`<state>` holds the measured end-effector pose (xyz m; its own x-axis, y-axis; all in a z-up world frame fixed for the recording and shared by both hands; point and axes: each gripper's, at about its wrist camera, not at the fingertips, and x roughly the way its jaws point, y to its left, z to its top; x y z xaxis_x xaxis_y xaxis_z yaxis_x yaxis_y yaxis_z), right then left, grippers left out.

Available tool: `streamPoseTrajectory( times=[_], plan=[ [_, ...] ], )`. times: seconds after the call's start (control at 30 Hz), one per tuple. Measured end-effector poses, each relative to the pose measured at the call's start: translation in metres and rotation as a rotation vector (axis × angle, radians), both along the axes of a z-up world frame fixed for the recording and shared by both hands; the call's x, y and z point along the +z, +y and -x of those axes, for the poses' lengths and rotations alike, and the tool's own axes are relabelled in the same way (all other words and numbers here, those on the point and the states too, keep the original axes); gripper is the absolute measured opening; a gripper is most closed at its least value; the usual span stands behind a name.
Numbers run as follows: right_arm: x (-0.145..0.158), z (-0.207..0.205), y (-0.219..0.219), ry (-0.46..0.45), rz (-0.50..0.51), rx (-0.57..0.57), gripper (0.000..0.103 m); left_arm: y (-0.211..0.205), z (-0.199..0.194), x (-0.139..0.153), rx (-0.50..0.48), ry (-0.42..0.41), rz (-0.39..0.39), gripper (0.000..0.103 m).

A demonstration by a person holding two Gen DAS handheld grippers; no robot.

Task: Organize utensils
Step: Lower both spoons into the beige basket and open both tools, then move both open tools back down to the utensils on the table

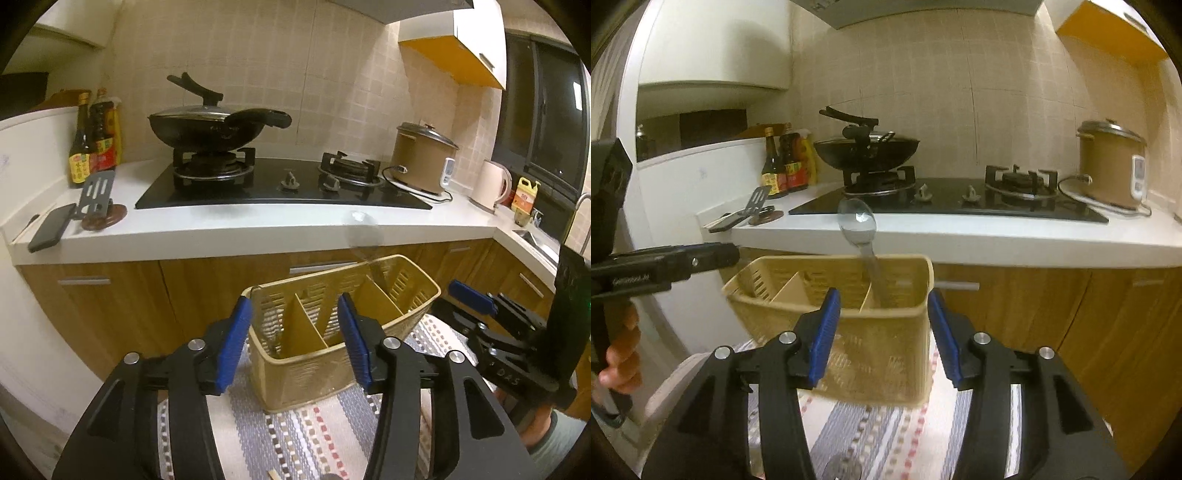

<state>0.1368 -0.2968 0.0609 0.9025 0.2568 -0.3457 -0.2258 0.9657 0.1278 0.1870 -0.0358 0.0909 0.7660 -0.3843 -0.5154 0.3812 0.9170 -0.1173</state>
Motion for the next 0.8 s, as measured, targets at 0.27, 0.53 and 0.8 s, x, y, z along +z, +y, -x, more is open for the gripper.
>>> streamPoseTrajectory(
  times=[0.27,0.53,0.8],
  plan=[
    [0.018,0.001,-0.010,0.099,-0.034,0.008,0.046,0.013,0.015,0.003,0.015,0.015,0.034,0.048],
    [0.016,0.014,0.002,0.384,0.046,0.065,0.046,0.029,0.040,0.000,-0.011,0.215,0.045,0.048],
    [-0.050,0.009,0.028,0.734,0.038,0.151,0.046,0.018,0.057,-0.063,-0.118,0.489,0.026,0.048]
  ],
)
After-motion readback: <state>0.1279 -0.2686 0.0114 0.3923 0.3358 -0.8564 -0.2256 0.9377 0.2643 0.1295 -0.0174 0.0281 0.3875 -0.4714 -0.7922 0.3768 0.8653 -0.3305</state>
